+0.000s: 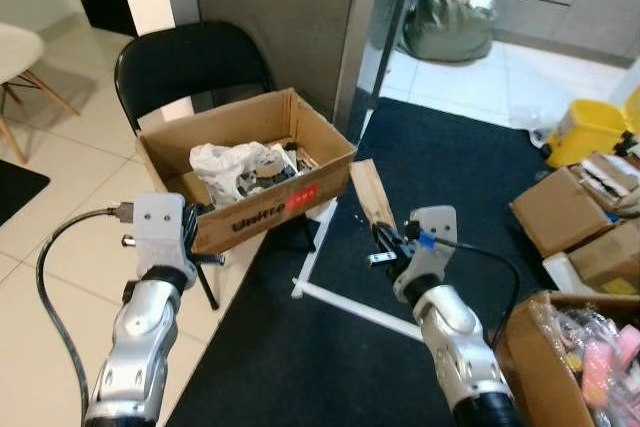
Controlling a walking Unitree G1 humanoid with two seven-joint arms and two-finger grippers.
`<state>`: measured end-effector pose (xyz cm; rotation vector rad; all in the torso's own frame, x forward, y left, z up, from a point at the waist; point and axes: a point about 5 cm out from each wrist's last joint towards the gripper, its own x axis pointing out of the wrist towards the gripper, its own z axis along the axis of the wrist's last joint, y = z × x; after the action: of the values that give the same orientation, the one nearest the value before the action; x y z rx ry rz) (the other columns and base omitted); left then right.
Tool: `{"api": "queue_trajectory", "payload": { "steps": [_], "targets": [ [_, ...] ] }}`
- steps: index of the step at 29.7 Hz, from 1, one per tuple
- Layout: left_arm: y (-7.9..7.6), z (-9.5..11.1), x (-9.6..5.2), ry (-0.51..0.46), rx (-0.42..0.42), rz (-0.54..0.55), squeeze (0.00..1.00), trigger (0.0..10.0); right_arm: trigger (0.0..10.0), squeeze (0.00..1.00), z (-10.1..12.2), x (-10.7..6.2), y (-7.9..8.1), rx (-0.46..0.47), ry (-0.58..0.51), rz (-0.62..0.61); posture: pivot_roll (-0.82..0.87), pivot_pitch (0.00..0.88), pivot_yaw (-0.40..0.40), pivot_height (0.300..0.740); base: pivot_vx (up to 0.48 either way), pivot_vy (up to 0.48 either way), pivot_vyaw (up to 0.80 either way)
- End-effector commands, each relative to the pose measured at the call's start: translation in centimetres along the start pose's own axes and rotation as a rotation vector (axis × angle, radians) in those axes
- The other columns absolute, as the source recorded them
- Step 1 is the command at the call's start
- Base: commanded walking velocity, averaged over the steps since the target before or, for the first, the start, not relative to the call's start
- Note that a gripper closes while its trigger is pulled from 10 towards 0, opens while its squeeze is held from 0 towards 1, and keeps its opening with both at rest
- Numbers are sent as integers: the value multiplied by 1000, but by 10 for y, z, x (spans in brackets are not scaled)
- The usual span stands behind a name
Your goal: Picking trash to rubbish bin
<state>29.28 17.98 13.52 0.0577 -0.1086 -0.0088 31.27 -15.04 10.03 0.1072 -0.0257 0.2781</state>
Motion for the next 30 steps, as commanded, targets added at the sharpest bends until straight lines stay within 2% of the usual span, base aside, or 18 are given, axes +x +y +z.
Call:
{"api": "queue_trajectory", "payload": {
  "steps": [1, 30],
  "targets": [
    [0, -4, -2, 17, 10, -4, 0, 10000, 10000, 0, -3, -2, -2, 10, 9, -12, 49, 113, -41, 740, 262, 0, 0],
    [0, -4, -3, 20, 10, -2, 0, 10000, 10000, 0, -3, -2, -2, 16, 4, -19, 52, 121, -43, 740, 265, 0, 0]
  ]
}}
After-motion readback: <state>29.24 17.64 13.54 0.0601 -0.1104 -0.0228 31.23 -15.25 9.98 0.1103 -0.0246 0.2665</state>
